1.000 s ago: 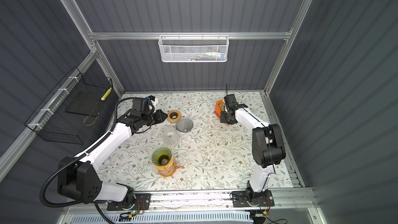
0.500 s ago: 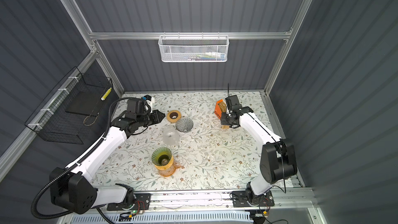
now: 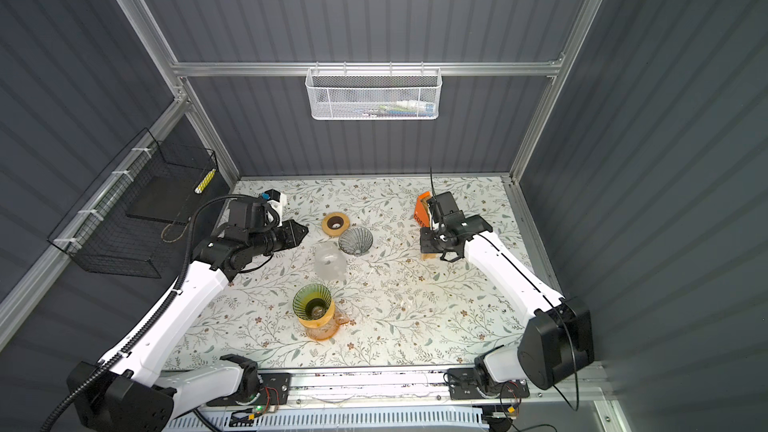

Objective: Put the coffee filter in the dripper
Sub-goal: 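Pull the paper filter out of the box with the right gripper, then carry the paper filter over the green dripper with the right gripper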

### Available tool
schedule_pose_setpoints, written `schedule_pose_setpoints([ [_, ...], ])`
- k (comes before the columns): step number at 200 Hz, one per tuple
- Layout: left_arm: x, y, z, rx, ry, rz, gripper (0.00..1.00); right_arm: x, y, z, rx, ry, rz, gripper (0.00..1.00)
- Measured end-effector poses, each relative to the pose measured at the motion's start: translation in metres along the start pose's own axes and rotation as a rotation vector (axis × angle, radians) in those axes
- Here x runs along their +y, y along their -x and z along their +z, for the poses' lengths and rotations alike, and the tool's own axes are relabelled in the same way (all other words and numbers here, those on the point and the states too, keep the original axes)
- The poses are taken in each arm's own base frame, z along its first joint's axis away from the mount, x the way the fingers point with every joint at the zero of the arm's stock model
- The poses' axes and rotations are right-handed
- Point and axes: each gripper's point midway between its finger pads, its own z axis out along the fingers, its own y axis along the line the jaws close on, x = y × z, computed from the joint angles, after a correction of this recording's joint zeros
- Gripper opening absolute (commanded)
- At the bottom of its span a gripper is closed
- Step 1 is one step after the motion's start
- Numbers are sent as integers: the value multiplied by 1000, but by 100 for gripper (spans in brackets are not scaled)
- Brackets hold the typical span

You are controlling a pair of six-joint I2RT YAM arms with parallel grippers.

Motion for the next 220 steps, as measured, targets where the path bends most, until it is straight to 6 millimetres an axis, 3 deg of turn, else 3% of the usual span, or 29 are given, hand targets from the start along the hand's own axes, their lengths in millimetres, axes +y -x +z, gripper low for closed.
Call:
schedule_pose_setpoints([
  [38, 9, -16, -10, 52, 47, -6, 23, 31, -11, -18, 29, 36, -78, 0],
  [92, 18, -38, -33, 135, 108, -22, 25, 86, 6, -64, -27, 126, -197, 0],
  [126, 25, -49, -49, 176, 158, -28, 25, 123, 11, -81, -24, 196, -272, 0],
  [174, 41, -65, -70, 236, 259, -35, 27, 180, -6, -102, 27, 310, -413, 0],
  [220, 52, -74, -82, 254, 326, -32, 28, 232, -36, -111, 105, 399, -551, 0],
])
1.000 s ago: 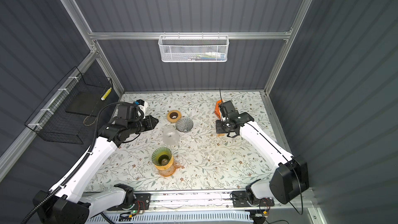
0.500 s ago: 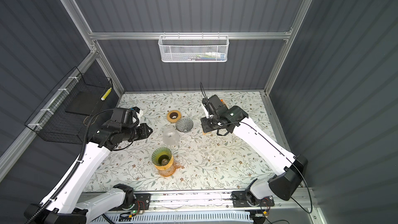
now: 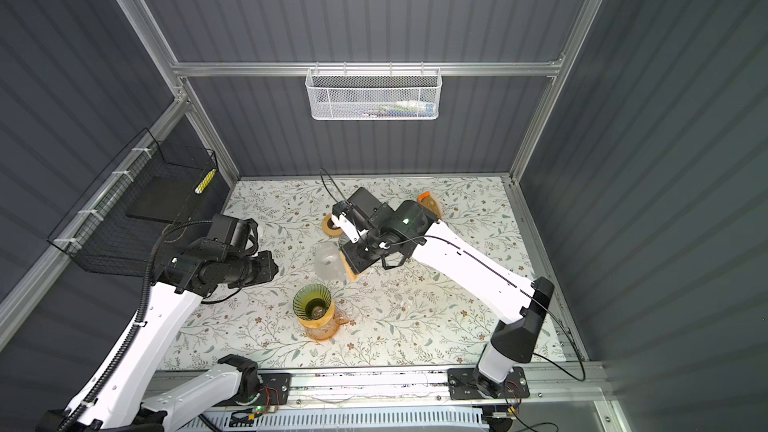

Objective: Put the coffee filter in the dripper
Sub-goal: 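Carry the paper filter over the green dripper with the right gripper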

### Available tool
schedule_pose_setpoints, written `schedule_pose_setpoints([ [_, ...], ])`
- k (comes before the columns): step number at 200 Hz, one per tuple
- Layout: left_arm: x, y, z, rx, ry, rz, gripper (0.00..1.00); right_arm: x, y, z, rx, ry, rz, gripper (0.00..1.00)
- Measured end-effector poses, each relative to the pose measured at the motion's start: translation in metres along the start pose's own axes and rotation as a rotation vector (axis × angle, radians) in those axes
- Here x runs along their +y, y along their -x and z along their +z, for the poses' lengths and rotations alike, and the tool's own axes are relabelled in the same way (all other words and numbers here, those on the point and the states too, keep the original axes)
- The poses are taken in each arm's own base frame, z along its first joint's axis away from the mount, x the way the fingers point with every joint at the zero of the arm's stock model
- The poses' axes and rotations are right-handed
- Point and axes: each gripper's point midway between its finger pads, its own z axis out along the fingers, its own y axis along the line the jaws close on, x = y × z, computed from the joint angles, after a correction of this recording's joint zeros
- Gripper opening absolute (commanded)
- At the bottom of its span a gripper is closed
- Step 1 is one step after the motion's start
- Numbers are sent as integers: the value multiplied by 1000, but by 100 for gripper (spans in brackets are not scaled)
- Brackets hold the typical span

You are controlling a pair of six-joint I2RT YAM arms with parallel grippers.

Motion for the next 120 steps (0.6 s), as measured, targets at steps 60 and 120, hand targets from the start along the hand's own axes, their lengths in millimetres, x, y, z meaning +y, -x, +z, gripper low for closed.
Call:
schedule_pose_setpoints([
  [60, 7, 1, -8, -52, 24, -16, 29, 50, -15, 23, 121, 88, -94, 0],
  [120, 9, 12, -13, -119, 28, -29, 30, 70, -31, 32, 202, 119, -136, 0],
])
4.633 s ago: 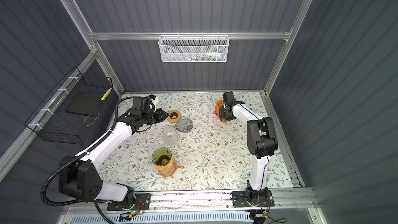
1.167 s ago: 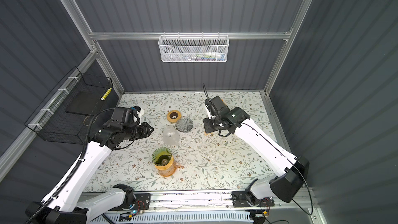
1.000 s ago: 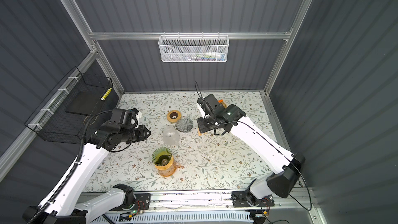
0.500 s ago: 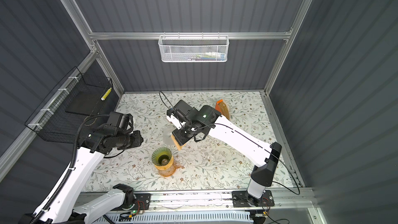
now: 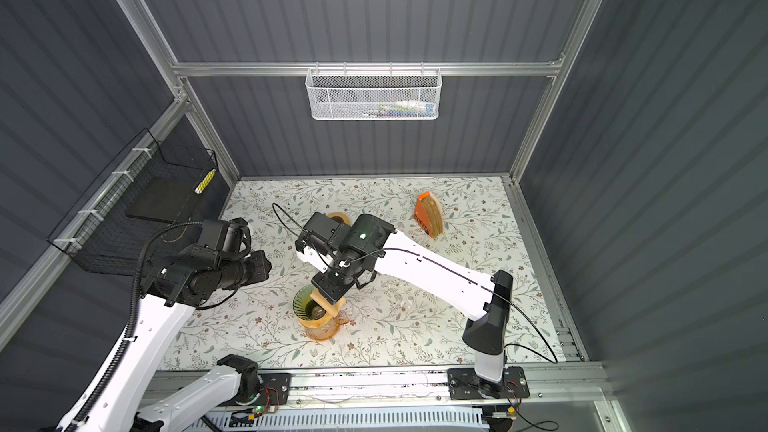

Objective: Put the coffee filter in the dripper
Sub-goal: 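Carry the paper filter over the green dripper with the right gripper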

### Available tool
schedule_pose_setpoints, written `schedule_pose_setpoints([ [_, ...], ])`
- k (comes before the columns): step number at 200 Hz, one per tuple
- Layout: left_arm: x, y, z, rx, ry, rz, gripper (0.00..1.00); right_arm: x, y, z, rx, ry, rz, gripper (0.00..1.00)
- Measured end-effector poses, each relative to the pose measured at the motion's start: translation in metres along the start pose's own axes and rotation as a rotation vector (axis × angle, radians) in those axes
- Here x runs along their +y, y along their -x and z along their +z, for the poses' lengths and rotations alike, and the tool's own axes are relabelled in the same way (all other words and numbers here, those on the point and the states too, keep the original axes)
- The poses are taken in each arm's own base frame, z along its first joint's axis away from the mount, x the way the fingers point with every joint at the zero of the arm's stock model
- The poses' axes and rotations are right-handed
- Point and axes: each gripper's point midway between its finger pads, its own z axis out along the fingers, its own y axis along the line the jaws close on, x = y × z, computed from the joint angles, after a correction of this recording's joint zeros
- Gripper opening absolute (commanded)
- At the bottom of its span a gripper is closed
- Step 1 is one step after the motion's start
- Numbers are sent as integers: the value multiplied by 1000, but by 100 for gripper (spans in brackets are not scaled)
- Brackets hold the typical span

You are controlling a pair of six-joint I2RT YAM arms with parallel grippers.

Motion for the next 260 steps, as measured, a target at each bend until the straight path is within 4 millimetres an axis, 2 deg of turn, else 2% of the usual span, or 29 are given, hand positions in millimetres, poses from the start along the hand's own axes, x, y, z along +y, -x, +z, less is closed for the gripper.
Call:
schedule_pose_setpoints([
  [135, -4, -2, -3, -19, -37, 0, 31, 5, 1, 42, 102, 24, 22, 0],
  [191, -6, -2, -3, -17, -48, 4, 31, 9, 8, 45, 93, 39, 25, 0],
  [238, -9, -3, -1, -7, -65, 18, 31, 11, 14, 50, 92, 48, 23, 17],
  [260, -12, -4, -1, 0, -77, 23, 31, 11, 16, 52, 92, 48, 23, 20],
])
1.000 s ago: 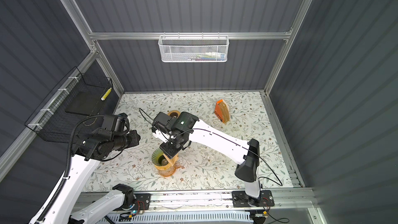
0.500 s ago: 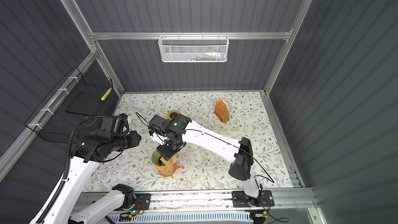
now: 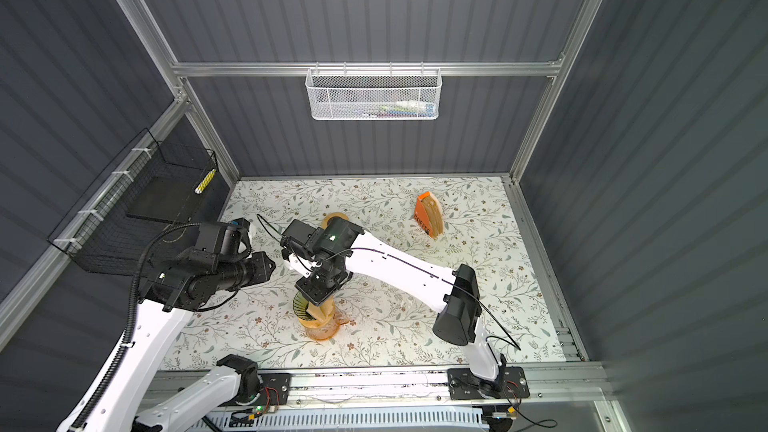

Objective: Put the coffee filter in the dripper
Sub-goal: 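Carry the paper filter over the green dripper with the right gripper, then lower the filter into the green dripper while the left gripper approaches it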

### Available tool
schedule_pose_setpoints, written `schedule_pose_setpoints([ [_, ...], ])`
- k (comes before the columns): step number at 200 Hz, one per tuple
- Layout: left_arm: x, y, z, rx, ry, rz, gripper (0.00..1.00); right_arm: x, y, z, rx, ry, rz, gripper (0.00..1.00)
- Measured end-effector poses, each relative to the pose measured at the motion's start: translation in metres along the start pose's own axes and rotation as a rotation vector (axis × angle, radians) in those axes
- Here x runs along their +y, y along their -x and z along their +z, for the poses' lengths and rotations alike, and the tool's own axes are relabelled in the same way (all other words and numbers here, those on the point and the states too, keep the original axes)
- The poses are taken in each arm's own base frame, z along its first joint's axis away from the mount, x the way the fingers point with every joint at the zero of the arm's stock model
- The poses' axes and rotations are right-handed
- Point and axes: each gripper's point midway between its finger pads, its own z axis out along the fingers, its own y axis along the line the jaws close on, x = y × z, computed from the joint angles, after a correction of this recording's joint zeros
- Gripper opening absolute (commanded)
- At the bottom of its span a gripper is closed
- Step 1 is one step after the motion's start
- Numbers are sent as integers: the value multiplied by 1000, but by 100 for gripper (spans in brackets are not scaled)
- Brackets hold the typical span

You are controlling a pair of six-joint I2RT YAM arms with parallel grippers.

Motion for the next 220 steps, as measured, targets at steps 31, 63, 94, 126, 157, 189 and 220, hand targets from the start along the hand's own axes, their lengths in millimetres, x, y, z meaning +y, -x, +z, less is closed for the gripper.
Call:
schedule_pose_setpoints([
  [31, -5, -2, 1, 16, -30, 19, 31, 2, 6, -6, -25, 0, -5, 23],
  [63, -16, -5, 4, 55, -84, 43, 31, -2, 9, -10, -44, -16, -5, 21],
  [94, -33, -3, -6, 75, -166, 66, 30, -11, 10, -23, -92, -36, 10, 20],
  [126, -50, 2, -22, 87, -247, 88, 28, -35, 1, -46, -164, -39, 74, 22],
  [157, -63, -5, -28, 146, -318, 90, 28, -71, -13, -53, -219, -33, 194, 24],
  [189, -70, -19, -27, 233, -359, 88, 28, -99, -27, -44, -224, -42, 301, 24],
  [220, -82, -32, -27, 310, -398, 110, 28, -95, -23, -35, -238, -2, 317, 26],
])
